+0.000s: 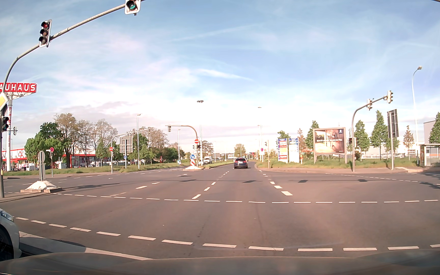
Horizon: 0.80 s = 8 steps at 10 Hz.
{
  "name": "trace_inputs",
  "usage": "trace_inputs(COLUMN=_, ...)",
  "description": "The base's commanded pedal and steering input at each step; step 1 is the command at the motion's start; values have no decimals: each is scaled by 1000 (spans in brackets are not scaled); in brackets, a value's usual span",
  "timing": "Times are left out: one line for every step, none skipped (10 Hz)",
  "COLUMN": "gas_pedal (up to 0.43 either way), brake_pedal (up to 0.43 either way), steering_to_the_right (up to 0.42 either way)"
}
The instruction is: Follow the waypoints while adhering to traffic rules and regulations
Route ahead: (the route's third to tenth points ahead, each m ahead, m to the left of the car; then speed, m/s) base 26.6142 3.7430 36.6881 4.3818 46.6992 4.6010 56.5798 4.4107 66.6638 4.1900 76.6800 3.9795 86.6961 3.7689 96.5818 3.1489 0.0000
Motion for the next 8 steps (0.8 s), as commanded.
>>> trace_inputs(gas_pedal=0, brake_pedal=98, steering_to_the_right=-6)
trace_inputs(gas_pedal=0, brake_pedal=98, steering_to_the_right=-5)
trace_inputs(gas_pedal=0, brake_pedal=98, steering_to_the_right=-5)
trace_inputs(gas_pedal=0, brake_pedal=98, steering_to_the_right=-6)
trace_inputs(gas_pedal=0, brake_pedal=98, steering_to_the_right=-5)
trace_inputs(gas_pedal=0, brake_pedal=98, steering_to_the_right=-6)
trace_inputs(gas_pedal=0, brake_pedal=98, steering_to_the_right=-6)
trace_inputs(gas_pedal=0, brake_pedal=98, steering_to_the_right=-6)
